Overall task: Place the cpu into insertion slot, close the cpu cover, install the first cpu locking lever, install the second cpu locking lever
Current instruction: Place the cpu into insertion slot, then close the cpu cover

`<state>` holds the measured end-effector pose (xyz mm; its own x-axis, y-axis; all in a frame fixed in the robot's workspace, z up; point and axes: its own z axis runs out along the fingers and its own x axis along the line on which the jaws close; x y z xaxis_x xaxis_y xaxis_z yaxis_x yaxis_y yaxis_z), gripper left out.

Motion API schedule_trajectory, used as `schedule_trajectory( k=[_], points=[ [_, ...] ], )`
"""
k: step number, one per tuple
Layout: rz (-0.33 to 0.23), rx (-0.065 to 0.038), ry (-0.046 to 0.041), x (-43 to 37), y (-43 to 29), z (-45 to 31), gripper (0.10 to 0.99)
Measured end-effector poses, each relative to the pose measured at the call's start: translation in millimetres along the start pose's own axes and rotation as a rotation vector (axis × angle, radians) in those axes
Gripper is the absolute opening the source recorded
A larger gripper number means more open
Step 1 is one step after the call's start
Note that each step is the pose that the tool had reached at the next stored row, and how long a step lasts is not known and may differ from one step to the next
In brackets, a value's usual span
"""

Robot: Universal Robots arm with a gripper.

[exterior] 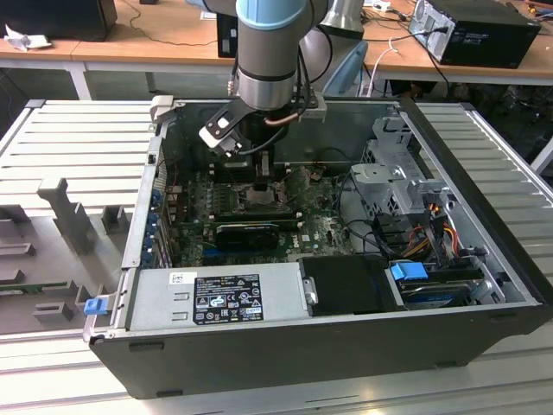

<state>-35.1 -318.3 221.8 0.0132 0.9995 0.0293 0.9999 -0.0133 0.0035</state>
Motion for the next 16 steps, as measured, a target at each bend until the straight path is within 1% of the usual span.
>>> schedule_trajectory(
  k=[7, 9, 11, 12, 16],
  points=[
    [0.000, 0.000, 0.0001, 0.3, 0.0, -8.1, 0.106],
    [0.000, 0.000, 0.0001, 0.4, 0.0, -11.8, 0.106],
    [0.000, 0.000, 0.0001, 0.3, 0.9, -12.0, 0.106],
    [0.000, 0.001, 0.0001, 0.1, 3.1, -12.0, 0.106],
    [0.000, 0.001, 0.0007, -3.6, 7.3, -12.1, 0.106]
  ],
)
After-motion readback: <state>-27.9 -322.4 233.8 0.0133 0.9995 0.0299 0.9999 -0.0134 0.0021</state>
